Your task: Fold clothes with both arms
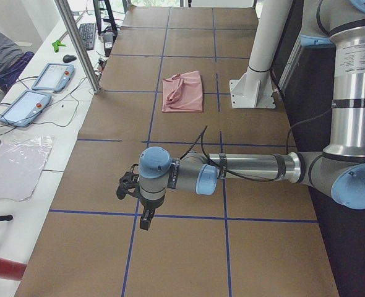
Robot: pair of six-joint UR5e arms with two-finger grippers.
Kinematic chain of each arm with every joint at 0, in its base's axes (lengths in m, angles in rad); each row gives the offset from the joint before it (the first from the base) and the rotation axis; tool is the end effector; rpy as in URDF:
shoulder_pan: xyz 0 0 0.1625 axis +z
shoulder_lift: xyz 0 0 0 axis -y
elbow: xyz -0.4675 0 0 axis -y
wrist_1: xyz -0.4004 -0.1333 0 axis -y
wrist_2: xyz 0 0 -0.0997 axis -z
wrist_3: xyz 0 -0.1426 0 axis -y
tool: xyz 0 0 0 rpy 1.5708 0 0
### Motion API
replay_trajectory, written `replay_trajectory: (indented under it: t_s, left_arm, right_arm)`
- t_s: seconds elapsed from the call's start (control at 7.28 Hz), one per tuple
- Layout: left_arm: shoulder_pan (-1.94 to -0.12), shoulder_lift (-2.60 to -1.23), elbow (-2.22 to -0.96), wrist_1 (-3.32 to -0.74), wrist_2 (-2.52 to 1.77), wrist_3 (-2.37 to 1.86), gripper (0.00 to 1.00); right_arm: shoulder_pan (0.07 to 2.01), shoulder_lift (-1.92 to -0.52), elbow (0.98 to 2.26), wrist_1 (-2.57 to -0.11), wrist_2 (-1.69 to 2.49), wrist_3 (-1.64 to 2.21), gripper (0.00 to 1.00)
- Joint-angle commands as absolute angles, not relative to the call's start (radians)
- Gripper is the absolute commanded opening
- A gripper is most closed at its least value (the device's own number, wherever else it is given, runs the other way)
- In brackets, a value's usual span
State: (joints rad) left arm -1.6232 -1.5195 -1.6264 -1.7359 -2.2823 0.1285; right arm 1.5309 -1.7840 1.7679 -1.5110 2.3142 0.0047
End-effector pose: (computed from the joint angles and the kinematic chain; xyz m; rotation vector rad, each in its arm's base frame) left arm -0.0659 -0.4901 0.7173 0.2258 0.6926 0.1330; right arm 0.0206 -0.4068 0.7264 0.0251 -0.7441 -0.0498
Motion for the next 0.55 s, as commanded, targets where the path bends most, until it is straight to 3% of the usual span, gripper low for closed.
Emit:
replay_trajectory:
  t_s: [0.0, 0.41]
  left_arm:
    - [-1.624, -1.519, -1.626, -1.736, -2.283, 0.127, 1.00]
    - [-1.623, -1.520, -1.625, -1.736, -2.283, 0.127, 1.00]
  right_arm:
    - [1.531, -1.784, 1.766, -1.511, 2.315, 0.005, 1.00]
    - [1.531, -1.784, 1.761, -1.511, 2.315, 0.005, 1.00]
